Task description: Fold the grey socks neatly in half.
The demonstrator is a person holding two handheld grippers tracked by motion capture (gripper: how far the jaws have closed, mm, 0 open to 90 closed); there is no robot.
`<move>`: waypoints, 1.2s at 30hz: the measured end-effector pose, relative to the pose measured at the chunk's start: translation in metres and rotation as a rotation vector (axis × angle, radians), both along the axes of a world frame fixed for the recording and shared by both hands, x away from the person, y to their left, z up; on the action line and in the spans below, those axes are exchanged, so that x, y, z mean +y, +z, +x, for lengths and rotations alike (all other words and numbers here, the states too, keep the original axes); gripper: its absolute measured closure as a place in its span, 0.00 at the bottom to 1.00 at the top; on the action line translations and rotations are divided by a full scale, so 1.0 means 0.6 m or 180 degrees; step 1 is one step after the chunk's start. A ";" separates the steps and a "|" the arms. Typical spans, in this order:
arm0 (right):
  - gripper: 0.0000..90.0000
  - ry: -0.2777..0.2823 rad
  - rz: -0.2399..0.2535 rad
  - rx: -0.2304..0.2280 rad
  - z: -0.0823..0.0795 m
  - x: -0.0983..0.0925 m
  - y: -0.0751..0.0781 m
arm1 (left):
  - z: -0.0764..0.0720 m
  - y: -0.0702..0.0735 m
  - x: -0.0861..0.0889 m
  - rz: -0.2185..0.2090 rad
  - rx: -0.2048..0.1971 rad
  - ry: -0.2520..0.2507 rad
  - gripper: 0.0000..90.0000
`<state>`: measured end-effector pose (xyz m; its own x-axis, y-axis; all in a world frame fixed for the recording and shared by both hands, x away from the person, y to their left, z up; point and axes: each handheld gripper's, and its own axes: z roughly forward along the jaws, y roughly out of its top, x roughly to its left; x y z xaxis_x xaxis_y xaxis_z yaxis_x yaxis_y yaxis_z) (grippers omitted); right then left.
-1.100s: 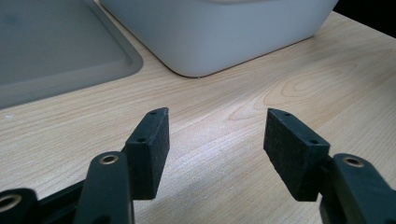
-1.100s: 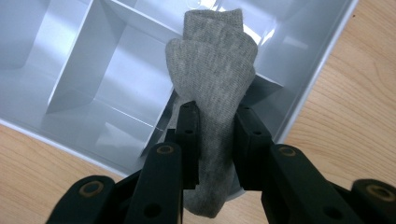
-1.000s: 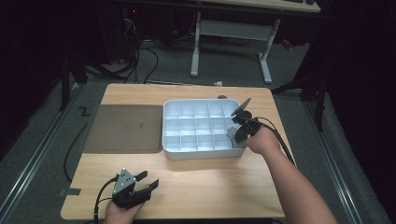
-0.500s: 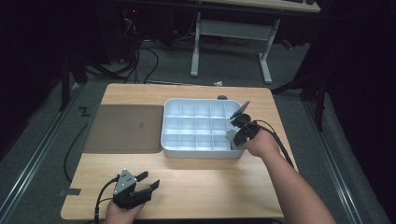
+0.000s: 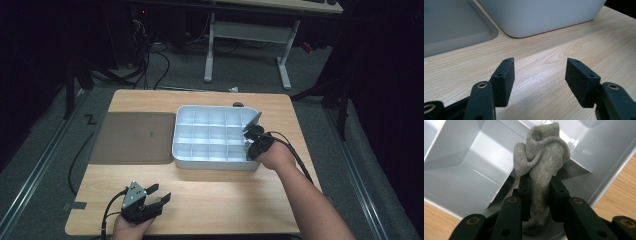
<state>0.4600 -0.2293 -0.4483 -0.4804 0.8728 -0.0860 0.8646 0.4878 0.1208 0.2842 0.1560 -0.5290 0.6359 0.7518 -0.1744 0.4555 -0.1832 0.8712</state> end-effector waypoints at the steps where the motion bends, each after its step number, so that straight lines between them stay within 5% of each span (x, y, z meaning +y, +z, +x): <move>1: 0.83 0.0014 -0.0007 -0.0007 0.000 0.000 -0.001 | 0.000 0.000 0.000 -0.0006 -0.0006 0.0003 0.46; 15: 0.77 0.0010 0.0028 0.0016 0.000 0.000 -0.007 | 0.000 0.000 -0.001 -0.0004 -0.0003 -0.0001 0.46; 23: 0.67 -0.0037 0.0142 0.0003 -0.004 -0.002 0.028 | -0.001 0.000 -0.002 0.0009 0.0006 -0.0012 0.46; 26: 0.76 0.0030 0.0137 -0.0020 -0.007 -0.002 0.044 | -0.001 0.000 -0.001 0.0009 0.0006 -0.0009 0.46; 30: 1.00 0.0120 -0.0028 0.0051 -0.017 0.000 0.048 | 0.000 0.000 -0.001 0.0000 -0.0002 -0.0004 0.46; 36: 1.00 0.0058 -0.0143 0.0246 -0.019 -0.003 0.013 | 0.000 0.000 0.000 0.0000 0.0001 0.0008 0.46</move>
